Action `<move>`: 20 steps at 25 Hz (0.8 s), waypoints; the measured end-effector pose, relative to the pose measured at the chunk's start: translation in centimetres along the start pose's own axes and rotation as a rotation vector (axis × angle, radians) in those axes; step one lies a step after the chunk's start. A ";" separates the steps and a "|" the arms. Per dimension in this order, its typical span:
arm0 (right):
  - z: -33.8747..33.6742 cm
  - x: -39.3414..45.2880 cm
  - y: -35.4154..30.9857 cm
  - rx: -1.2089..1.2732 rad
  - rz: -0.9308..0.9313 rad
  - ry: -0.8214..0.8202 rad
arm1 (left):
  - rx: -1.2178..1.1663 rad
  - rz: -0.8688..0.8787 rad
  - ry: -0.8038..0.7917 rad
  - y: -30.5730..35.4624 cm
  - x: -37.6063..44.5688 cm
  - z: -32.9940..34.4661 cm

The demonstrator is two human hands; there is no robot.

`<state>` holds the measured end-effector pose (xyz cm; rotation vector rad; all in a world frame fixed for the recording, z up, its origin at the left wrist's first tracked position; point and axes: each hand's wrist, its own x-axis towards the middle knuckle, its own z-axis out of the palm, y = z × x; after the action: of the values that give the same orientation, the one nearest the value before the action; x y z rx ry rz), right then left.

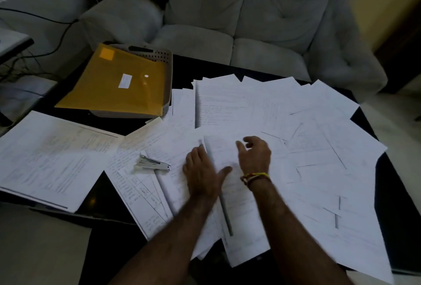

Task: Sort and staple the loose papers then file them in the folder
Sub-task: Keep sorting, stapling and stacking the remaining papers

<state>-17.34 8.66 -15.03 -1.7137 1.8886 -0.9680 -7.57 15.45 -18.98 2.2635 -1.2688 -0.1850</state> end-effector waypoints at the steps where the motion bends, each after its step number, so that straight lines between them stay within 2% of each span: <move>1: -1.5 0.6 1.6 -0.032 0.085 0.018 | 0.028 -0.078 -0.107 0.7 0.3 -0.9; 3: -3.2 1.0 3.8 -0.021 0.179 0.034 | 0.013 -0.183 -0.217 2.0 1.7 -1.8; 7: -3.3 2.0 5.2 0.012 0.234 0.049 | -0.003 -0.252 -0.291 3.1 3.5 -1.2; 12: -3.2 8.0 5.2 -0.067 0.334 0.048 | -0.095 -0.138 -0.087 3.9 3.6 0.9; 15: -2.4 11.0 5.7 -0.197 0.400 0.069 | -0.064 0.113 0.028 2.1 3.0 2.8; 20: -1.0 14.5 5.3 -0.331 0.560 -0.001 | 0.007 0.215 0.174 1.2 3.3 3.7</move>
<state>-24.06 -5.22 -16.02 -1.2070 2.4373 -0.4556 -8.07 10.80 -21.07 2.0792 -1.4065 0.0928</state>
